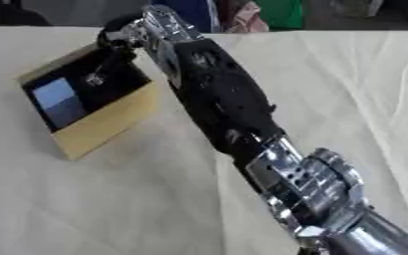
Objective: Pick up objects on the table and place them in the box.
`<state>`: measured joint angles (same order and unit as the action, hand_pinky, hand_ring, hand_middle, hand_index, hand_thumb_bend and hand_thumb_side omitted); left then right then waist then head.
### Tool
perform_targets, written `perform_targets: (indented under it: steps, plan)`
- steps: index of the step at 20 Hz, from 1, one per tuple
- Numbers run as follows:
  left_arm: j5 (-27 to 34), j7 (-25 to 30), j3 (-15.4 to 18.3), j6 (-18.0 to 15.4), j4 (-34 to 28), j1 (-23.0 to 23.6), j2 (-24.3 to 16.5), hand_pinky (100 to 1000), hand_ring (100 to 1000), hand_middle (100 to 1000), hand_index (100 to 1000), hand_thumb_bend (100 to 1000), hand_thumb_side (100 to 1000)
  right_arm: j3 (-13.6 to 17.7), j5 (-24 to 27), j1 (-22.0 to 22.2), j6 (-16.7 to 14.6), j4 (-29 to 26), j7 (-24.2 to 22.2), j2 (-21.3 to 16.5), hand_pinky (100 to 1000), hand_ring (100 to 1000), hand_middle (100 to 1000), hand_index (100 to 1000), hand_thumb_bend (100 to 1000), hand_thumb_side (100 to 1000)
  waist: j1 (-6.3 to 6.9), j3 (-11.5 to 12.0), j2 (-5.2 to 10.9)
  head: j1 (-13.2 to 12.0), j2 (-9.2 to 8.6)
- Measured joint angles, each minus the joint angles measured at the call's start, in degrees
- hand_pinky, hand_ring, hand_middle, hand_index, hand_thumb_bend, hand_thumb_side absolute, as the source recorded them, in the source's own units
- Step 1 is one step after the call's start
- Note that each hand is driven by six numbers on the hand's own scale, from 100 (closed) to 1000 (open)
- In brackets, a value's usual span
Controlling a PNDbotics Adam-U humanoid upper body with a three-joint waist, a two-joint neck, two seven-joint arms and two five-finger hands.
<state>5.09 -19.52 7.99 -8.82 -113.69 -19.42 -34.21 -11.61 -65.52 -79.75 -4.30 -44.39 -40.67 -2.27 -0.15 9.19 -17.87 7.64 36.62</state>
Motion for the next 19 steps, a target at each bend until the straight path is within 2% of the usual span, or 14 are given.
perform_targets:
  steps: [3, 7, 10, 12, 19]
  plan:
    - [0.0, 0.0, 0.0, 0.0, 0.0, 0.0, 0.0, 671, 611, 626, 868, 100, 877, 0.3, 0.4, 0.0, 0.1, -0.3, 0.4, 0.0, 1000, 1000, 1000, 1000, 403, 799, 0.00, -0.1, 0.00, -0.1, -0.19]
    - [0.0, 0.0, 0.0, 0.0, 0.0, 0.0, 0.0, 671, 611, 626, 868, 100, 878, 0.1, 3.5, 0.0, -0.2, -3.4, 0.4, -1.6, 977, 994, 982, 1000, 290, 686, 0.00, -0.4, 0.01, -0.6, -0.22]
    - [-0.1, -0.1, 0.0, 0.0, 0.0, 0.3, 0.0, 671, 611, 625, 867, 100, 877, -0.9, 8.1, 0.2, -0.6, -8.0, -0.2, -5.2, 941, 968, 940, 1000, 221, 584, -0.02, -0.8, 0.03, -1.3, -0.22]
    - [-0.1, -0.2, 0.0, 0.0, 0.0, 0.5, 0.0, 671, 611, 625, 867, 100, 878, -1.9, 11.8, 1.0, -0.6, -11.7, -1.0, -8.2, 927, 957, 934, 1000, 215, 534, -0.03, -1.1, 0.07, -2.0, -0.22]
    - [-0.6, -0.6, 0.2, 0.0, 0.0, 1.1, 0.0, 670, 610, 625, 867, 100, 878, -4.0, 22.1, 5.6, 1.3, -23.7, -3.8, -18.2, 918, 948, 938, 1000, 222, 475, 0.08, -2.0, 0.17, -4.2, -0.22]
